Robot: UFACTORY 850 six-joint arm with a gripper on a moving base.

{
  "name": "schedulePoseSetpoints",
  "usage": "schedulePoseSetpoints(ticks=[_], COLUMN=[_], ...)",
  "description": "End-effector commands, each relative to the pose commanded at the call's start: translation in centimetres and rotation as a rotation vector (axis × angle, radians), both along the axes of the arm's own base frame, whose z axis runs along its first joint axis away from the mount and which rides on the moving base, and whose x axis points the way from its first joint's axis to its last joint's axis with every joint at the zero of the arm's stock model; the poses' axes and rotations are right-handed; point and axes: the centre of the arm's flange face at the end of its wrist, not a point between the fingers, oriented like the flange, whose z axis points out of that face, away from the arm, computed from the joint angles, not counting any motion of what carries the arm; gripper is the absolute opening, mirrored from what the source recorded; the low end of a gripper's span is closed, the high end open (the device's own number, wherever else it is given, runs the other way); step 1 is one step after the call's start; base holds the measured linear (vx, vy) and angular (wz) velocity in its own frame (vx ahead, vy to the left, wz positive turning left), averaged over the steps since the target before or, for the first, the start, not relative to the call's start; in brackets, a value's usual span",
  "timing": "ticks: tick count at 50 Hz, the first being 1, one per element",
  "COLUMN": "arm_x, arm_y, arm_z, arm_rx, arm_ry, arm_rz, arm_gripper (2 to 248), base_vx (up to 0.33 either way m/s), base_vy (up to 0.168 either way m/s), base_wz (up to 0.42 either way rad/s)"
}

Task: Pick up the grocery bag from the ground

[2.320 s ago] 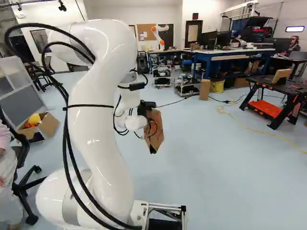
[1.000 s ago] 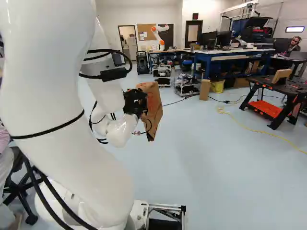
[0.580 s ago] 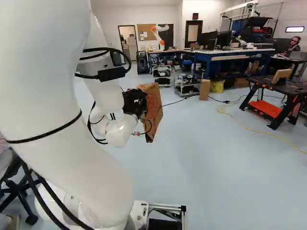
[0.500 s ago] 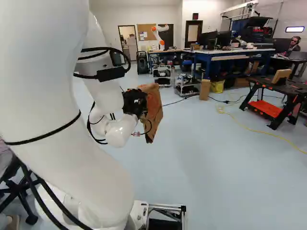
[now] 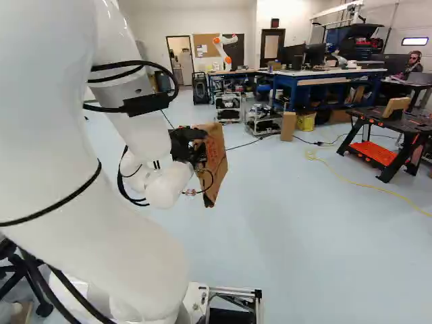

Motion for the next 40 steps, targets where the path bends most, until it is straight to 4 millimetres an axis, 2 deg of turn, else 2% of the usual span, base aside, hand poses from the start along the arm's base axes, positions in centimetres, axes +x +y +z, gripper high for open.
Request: schedulePoseSetpoints(ticks=[40], arm_x=[-3.5], arm_y=[-0.4], arm_z=[0.2], arm_rx=[-0.009], arm_ry=[0.144], arm_rz=[0.028], arm_gripper=[24], base_vx=[0.0], base_vy=[0.0], base_wz=[0.0])
